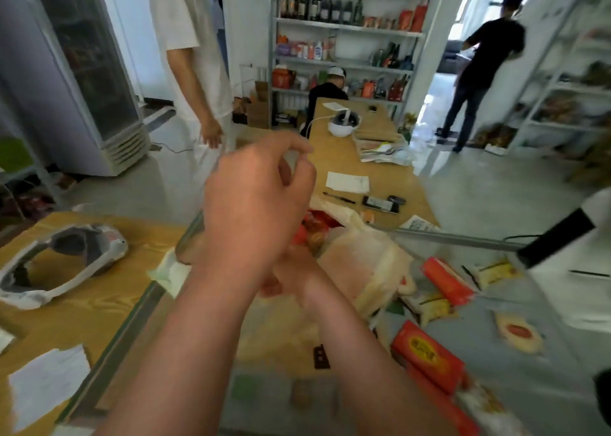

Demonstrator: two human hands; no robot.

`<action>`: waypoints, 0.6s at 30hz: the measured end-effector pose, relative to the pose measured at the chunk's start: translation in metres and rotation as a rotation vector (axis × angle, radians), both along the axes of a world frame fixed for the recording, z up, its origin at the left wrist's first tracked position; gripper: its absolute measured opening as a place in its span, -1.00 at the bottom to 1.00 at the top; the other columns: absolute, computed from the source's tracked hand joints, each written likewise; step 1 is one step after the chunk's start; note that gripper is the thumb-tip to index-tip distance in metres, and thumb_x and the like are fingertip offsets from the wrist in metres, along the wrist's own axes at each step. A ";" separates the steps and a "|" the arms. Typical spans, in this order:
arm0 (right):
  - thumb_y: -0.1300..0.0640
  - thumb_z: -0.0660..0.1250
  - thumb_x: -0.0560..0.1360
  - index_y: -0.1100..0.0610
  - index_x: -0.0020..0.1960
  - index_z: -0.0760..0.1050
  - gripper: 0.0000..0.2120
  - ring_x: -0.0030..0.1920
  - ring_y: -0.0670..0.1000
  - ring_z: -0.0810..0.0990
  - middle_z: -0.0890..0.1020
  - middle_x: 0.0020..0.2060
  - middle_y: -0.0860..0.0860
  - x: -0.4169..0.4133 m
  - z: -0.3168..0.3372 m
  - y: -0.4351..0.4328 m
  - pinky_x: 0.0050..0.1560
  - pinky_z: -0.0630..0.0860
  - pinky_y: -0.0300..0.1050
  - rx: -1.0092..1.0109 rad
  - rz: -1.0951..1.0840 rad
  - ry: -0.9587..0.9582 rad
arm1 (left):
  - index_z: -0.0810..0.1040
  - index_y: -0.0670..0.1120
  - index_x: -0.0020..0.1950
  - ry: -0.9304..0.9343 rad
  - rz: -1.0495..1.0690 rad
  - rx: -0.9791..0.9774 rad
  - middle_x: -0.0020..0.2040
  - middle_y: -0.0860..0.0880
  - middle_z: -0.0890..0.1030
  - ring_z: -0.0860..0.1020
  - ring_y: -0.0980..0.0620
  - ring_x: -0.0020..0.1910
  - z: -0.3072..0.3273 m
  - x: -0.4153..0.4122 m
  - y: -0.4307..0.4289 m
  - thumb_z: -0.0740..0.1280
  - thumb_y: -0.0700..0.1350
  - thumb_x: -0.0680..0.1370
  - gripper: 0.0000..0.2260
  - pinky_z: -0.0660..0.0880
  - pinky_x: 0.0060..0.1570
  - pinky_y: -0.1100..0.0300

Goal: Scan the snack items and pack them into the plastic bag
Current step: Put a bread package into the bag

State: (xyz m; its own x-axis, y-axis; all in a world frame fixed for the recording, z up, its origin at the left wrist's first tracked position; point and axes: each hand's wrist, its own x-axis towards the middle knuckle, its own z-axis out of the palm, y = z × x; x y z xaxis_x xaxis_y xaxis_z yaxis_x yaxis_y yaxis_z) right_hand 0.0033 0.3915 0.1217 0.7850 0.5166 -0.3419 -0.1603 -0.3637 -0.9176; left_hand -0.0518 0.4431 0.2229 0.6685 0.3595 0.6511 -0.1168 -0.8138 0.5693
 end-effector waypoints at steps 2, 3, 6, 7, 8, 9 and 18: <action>0.25 0.20 0.55 0.12 -0.33 0.45 -0.72 -0.60 -0.10 0.47 0.51 -0.60 -0.06 0.005 -0.013 -0.043 -0.48 0.44 -0.20 -0.011 -0.060 -0.034 | 0.62 0.12 0.06 -0.031 -0.117 -0.020 -0.46 0.13 0.45 0.46 0.18 -0.44 -0.004 0.003 -0.034 0.27 -0.04 0.54 -0.82 0.45 -0.39 0.22; 0.22 0.21 0.56 0.10 -0.35 0.44 -0.70 -0.59 -0.11 0.48 0.50 -0.62 -0.08 0.009 -0.024 -0.069 -0.49 0.44 -0.21 -0.038 -0.106 -0.072 | 0.63 0.11 0.05 -0.042 -0.179 -0.020 -0.48 0.14 0.42 0.44 0.18 -0.46 -0.008 0.005 -0.053 0.25 -0.03 0.52 -0.81 0.42 -0.41 0.24; 0.08 0.25 0.51 0.05 -0.39 0.40 -0.71 -0.46 -0.10 0.50 0.53 -0.51 -0.07 0.018 -0.052 -0.144 -0.36 0.47 -0.11 -0.166 -0.292 -0.253 | 0.63 0.11 0.04 0.041 -0.350 -0.052 -0.49 0.15 0.40 0.46 0.15 -0.44 -0.030 0.020 -0.111 0.25 -0.02 0.53 -0.81 0.41 -0.41 0.26; 0.09 0.26 0.49 0.07 -0.40 0.37 -0.71 -0.45 -0.08 0.45 0.51 -0.48 -0.02 0.020 -0.060 -0.168 -0.34 0.40 -0.11 -0.222 -0.334 -0.305 | 0.63 0.11 0.03 0.112 -0.396 -0.082 -0.48 0.14 0.41 0.49 0.14 -0.41 -0.041 0.030 -0.130 0.27 -0.03 0.54 -0.84 0.43 -0.38 0.23; 0.12 0.27 0.48 0.09 -0.39 0.37 -0.73 -0.42 -0.06 0.42 0.49 -0.45 0.03 0.021 -0.067 -0.191 -0.33 0.34 -0.12 -0.281 -0.357 -0.334 | 0.63 0.11 0.02 0.195 -0.434 -0.110 -0.47 0.13 0.42 0.51 0.11 -0.37 -0.054 0.041 -0.147 0.29 -0.05 0.54 -0.85 0.44 -0.35 0.21; 0.14 0.28 0.47 0.14 -0.35 0.41 -0.77 -0.37 -0.05 0.45 0.52 -0.40 0.04 0.023 -0.072 -0.212 -0.31 0.33 -0.12 -0.342 -0.383 -0.346 | 0.63 0.12 0.01 0.281 -0.455 -0.122 -0.44 0.13 0.44 0.54 0.08 -0.33 -0.070 0.054 -0.161 0.29 -0.04 0.54 -0.85 0.45 -0.31 0.20; 0.09 0.47 0.38 0.13 0.19 0.48 -0.58 0.07 0.09 0.52 0.56 0.03 0.11 0.085 -0.116 -0.359 -0.03 0.37 -0.17 -0.485 -0.611 -0.311 | 0.54 0.06 0.19 0.825 -0.233 0.122 0.18 -0.08 0.56 0.54 -0.11 0.11 -0.207 0.131 -0.230 0.28 0.03 0.53 -0.75 0.52 0.02 0.07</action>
